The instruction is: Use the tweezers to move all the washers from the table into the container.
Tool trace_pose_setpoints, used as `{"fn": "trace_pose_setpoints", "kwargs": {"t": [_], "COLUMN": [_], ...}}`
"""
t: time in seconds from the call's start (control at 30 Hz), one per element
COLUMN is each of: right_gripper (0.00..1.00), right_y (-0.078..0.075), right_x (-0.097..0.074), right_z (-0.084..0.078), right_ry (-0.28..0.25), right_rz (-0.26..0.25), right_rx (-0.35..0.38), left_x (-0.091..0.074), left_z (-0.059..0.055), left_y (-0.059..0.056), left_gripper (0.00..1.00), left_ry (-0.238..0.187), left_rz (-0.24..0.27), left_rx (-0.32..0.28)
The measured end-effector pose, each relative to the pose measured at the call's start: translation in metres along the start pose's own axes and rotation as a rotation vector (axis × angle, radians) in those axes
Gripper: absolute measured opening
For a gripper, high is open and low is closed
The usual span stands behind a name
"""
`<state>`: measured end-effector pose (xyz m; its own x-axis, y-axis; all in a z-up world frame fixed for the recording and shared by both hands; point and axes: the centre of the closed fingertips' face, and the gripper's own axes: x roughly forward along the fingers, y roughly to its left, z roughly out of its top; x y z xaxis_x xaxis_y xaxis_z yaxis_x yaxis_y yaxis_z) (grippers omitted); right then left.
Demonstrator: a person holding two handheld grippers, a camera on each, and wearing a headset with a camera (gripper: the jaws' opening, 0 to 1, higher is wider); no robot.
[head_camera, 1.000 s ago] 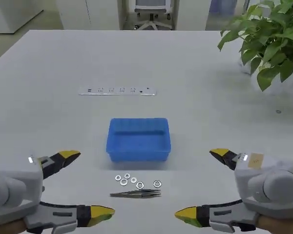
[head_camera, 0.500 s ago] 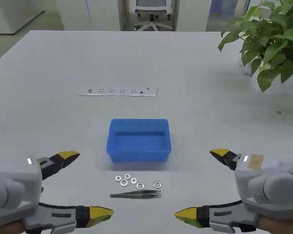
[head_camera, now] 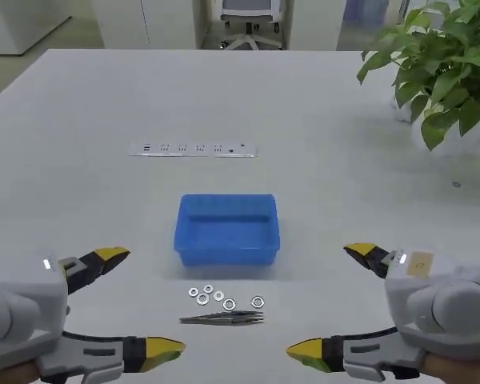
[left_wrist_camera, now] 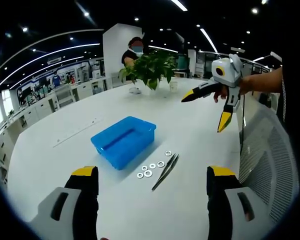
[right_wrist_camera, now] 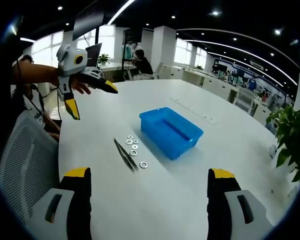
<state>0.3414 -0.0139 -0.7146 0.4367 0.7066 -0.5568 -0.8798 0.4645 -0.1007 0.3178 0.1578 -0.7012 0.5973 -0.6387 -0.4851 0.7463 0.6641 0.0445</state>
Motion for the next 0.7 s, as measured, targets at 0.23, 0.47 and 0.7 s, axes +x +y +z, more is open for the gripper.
{"fn": "trace_pose_setpoints", "kwargs": {"t": [0.23, 0.47, 0.7], "right_gripper": [0.98, 0.98, 0.98], "right_y": [-0.0009, -0.0017, -0.0034], "right_x": [-0.0002, -0.0007, -0.0011], "right_z": [-0.0001, -0.0003, 0.0002], "right_ry": [-0.001, 0.0, 0.0], "right_rz": [-0.002, -0.003, -0.007], "right_rx": [-0.001, -0.004, -0.006], "left_x": [0.0, 0.0, 0.0003], "left_z": [-0.0014, -0.0017, -0.0015], "left_y": [-0.0003, 0.0003, 0.0011], "left_gripper": [0.95, 0.95, 0.95], "left_ry": [0.005, 0.008, 0.008], "left_rz": [-0.002, 0.0, 0.002], "left_rx": [0.004, 0.008, 0.014]}}
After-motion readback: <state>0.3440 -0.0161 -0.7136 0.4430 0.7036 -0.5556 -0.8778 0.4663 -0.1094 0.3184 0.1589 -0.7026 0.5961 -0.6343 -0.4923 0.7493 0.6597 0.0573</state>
